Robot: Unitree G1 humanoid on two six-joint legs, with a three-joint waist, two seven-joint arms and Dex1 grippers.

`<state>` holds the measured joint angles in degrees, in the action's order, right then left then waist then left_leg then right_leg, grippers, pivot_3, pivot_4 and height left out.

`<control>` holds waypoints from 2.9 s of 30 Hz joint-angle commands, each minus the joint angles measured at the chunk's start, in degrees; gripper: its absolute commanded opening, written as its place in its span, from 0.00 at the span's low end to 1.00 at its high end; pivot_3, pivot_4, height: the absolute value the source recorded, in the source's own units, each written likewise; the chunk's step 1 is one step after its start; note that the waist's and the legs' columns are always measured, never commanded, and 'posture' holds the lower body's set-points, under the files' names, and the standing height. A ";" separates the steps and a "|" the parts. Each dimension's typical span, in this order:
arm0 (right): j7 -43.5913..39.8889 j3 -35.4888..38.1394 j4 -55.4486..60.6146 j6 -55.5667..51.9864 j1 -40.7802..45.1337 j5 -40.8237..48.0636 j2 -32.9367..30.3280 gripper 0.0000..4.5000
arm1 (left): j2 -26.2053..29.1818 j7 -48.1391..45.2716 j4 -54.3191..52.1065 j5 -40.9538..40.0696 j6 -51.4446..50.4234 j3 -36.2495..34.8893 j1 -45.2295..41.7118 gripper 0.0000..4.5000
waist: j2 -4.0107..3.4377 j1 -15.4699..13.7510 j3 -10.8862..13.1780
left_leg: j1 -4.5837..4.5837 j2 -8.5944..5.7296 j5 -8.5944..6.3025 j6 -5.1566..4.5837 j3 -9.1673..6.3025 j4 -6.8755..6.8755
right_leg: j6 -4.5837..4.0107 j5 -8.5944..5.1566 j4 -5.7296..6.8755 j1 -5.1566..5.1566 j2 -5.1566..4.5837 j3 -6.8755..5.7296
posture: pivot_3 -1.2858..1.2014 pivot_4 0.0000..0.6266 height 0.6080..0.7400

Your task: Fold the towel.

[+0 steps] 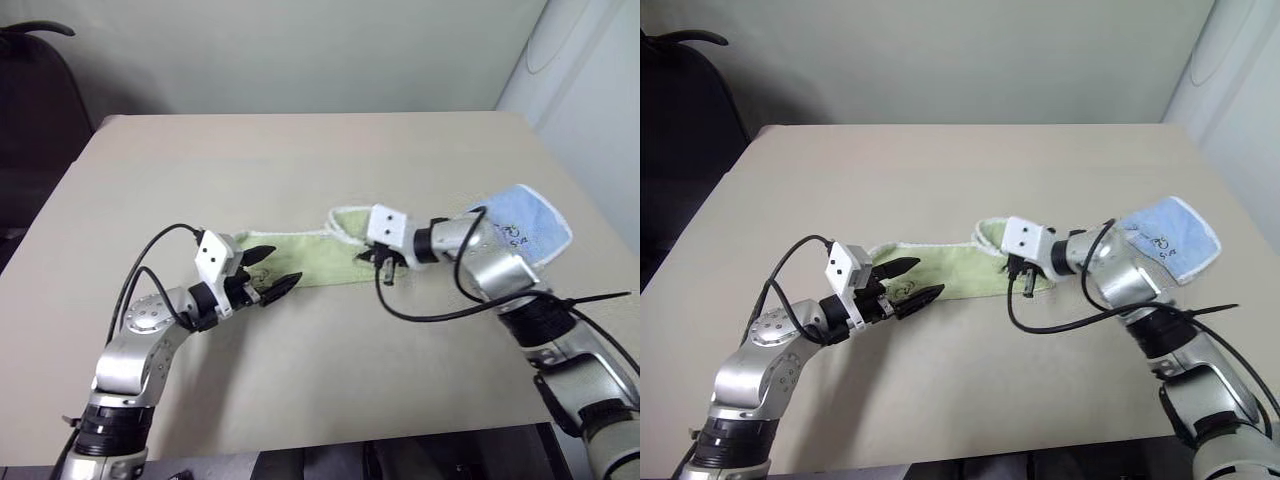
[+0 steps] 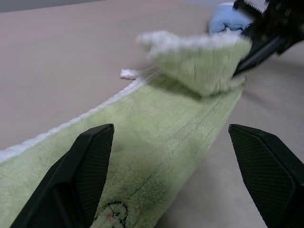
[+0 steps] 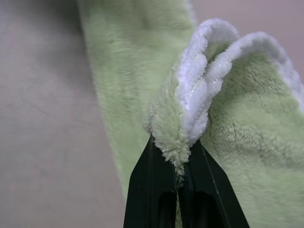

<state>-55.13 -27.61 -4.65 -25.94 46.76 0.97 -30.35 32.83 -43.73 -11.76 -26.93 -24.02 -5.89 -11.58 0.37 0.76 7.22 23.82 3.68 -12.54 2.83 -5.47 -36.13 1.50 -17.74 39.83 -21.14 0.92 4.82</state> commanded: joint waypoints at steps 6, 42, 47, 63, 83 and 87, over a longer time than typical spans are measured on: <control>-1.87 1.45 -1.95 1.41 1.51 -1.37 2.01 0.16 | 0.06 1.23 -3.53 -0.15 0.55 -1.11 1.58 0.93 | 0.00 0.01 0.00 | 0.06 0.00 0.04 0.13 -0.01 0.01 | 0.00 0.00 -0.01 -0.03 -0.01 -0.02 | 0.52 0.24 1.00; 6.54 14.06 -33.20 13.93 0.87 1.48 16.61 0.14 | -18.81 51.65 -16.34 -53.69 -17.26 -23.93 18.87 0.93 | 0.03 0.05 -0.01 | -0.72 0.04 -0.02 0.28 0.07 0.08 | -0.06 -0.02 -0.10 0.76 -0.01 -0.04 | 0.52 0.24 1.00; 5.82 20.34 -26.33 12.83 3.64 7.14 16.25 0.14 | -21.54 59.11 -16.05 -59.32 -16.21 -20.63 18.68 0.96 | -0.01 -0.07 0.02 | -0.83 0.02 -0.07 0.45 0.14 0.09 | -0.14 -0.06 -0.10 0.82 0.01 -0.04 | 0.52 0.24 1.00; 9.53 27.23 -14.76 7.94 5.70 12.74 14.92 0.14 | -19.72 66.29 7.92 -53.93 -15.91 -17.56 -0.10 0.96 | -0.23 -1.12 0.03 | -0.95 -0.01 0.01 0.87 0.12 0.09 | -0.27 -0.14 -0.03 0.92 0.10 -0.10 | 0.52 0.24 1.00; 13.18 30.13 -15.43 7.69 4.70 13.72 13.59 0.13 | -10.56 52.87 -4.00 -47.49 -17.94 -14.67 -8.10 0.01 | -0.14 -1.18 0.10 | -0.53 0.10 0.11 1.24 -0.03 0.21 | -0.31 -0.14 -0.33 0.57 0.48 0.00 | 0.52 0.24 1.00; 15.17 32.04 -16.85 8.25 4.70 13.31 12.00 0.13 | -6.39 46.46 -3.43 -41.48 -21.73 -5.93 -17.57 0.01 | -0.13 -1.39 0.10 | -0.39 0.12 0.12 1.25 -0.13 0.11 | -0.20 -0.07 -0.38 0.55 0.42 0.00 | 0.52 0.24 1.00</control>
<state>-41.21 2.53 -22.19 -19.00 50.57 13.55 -17.66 25.93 5.82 -13.29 -70.66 -43.94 -15.06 -27.21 0.24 -0.63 7.33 23.46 3.78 -12.42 4.09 -5.61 -36.04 1.36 -17.78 39.38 -20.58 1.33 4.81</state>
